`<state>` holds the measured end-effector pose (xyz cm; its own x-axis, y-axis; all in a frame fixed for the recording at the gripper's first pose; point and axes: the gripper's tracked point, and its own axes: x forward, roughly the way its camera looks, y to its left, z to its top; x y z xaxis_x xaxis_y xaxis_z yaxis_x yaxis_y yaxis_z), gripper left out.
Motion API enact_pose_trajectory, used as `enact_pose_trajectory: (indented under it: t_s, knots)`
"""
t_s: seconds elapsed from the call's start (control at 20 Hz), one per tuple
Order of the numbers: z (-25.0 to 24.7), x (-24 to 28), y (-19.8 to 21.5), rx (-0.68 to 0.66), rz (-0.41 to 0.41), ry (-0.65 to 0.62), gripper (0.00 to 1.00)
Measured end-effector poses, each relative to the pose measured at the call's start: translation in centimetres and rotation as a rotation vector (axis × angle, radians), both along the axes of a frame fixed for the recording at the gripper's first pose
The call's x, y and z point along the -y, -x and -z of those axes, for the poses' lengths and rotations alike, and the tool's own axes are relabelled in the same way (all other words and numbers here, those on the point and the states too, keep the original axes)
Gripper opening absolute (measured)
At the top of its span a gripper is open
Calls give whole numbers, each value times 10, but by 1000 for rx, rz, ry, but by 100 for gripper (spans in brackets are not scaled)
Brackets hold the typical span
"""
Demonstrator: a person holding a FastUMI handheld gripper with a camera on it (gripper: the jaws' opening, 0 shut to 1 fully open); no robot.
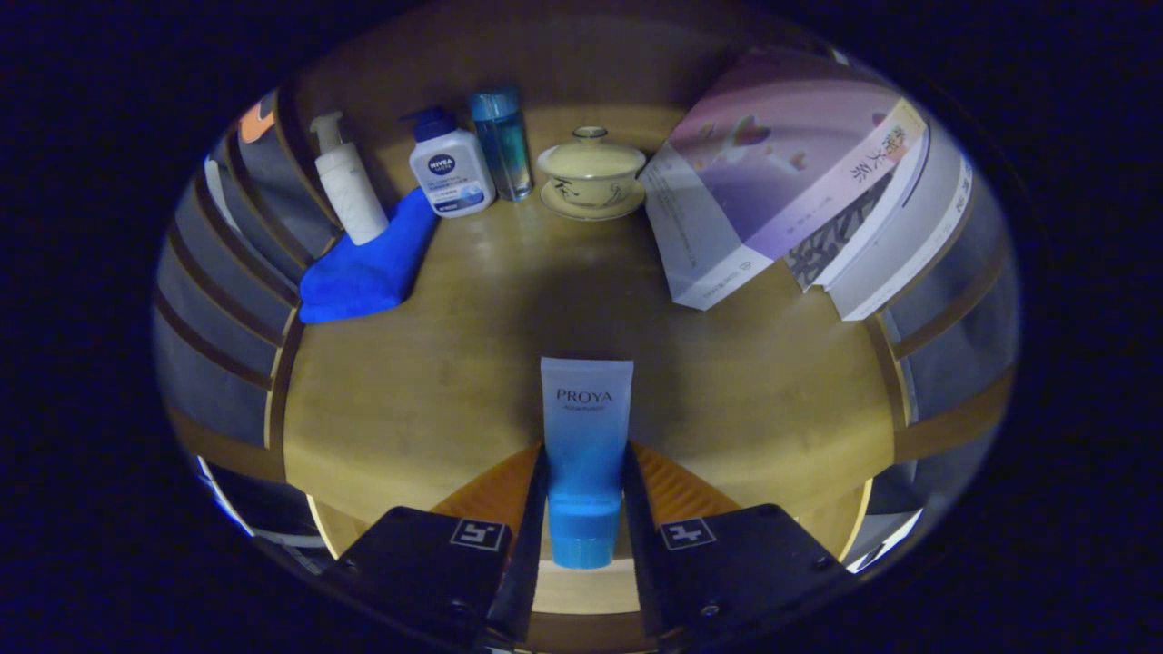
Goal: Pull open the drawer, take out the items inside it, and place them on the countertop above the cabinet.
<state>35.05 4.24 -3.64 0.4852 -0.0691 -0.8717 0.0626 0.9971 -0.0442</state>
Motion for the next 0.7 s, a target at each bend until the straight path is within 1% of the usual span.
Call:
enact_pose_trajectory:
  t_s: [0.25, 0.4, 0.6, 0.7]
  knots:
    - [-3, 0, -2, 51, 13, -12, 56]
    - [-10, -1, 3, 72, 15, 4, 69]
    - [-19, -7, 10, 96, -16, 19, 69]
    - [-22, -9, 13, 112, -12, 14, 69]
